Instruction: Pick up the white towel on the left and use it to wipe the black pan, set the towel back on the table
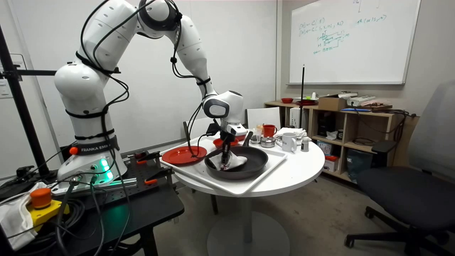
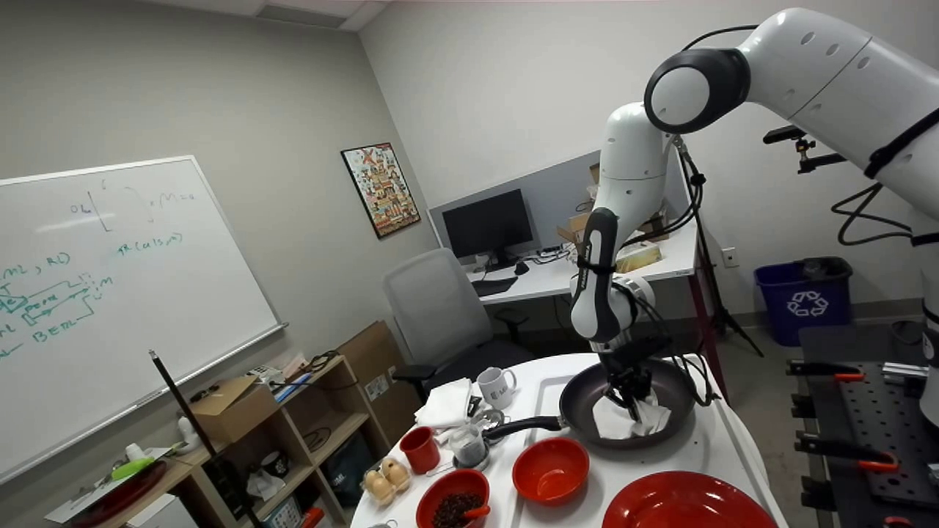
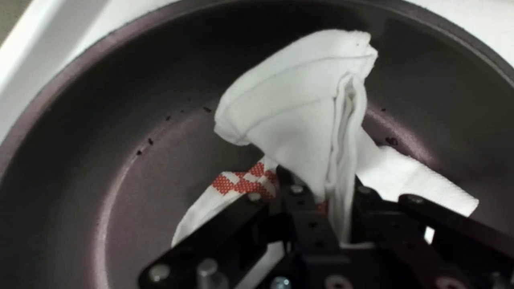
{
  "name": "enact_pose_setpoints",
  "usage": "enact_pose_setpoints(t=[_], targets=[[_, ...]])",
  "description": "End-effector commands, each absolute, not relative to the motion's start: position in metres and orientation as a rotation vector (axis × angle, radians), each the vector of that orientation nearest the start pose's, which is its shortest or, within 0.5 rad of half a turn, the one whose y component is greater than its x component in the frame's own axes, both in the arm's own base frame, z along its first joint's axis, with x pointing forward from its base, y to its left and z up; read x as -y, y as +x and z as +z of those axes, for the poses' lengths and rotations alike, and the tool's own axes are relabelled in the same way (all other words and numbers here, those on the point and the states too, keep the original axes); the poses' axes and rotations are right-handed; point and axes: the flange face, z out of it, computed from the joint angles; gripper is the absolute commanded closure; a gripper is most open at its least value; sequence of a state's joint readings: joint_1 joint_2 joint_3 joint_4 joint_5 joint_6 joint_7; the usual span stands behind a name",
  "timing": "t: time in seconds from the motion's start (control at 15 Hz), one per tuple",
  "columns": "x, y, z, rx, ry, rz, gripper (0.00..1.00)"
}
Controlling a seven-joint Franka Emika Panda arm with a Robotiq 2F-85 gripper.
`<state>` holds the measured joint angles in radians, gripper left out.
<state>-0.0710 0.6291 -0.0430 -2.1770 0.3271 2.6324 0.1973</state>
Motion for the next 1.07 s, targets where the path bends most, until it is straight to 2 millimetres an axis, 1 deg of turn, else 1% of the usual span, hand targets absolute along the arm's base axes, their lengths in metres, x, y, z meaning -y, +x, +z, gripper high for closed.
enact_pose_setpoints(t=[0.0,0.13,0.2,0.53,0.67,0.8,1.0], targets=[[0.07,0.52,0.084,-0.904,-2.891,0.263,0.83],[0.07,0.52,0.084,-0.904,-2.891,0.263,0.83],[0.07,0.52,0.084,-0.904,-2.891,0.263,0.96],[0.077,0.552,0.075,-0.966,-2.874,0.357,0.96],[0.081,0.568,0.07,-1.036,-2.867,0.354,0.96],[0.084,0.578,0.065,-1.089,-2.867,0.335,0.96],[0.085,0.589,0.059,-1.165,-2.878,0.23,0.96]])
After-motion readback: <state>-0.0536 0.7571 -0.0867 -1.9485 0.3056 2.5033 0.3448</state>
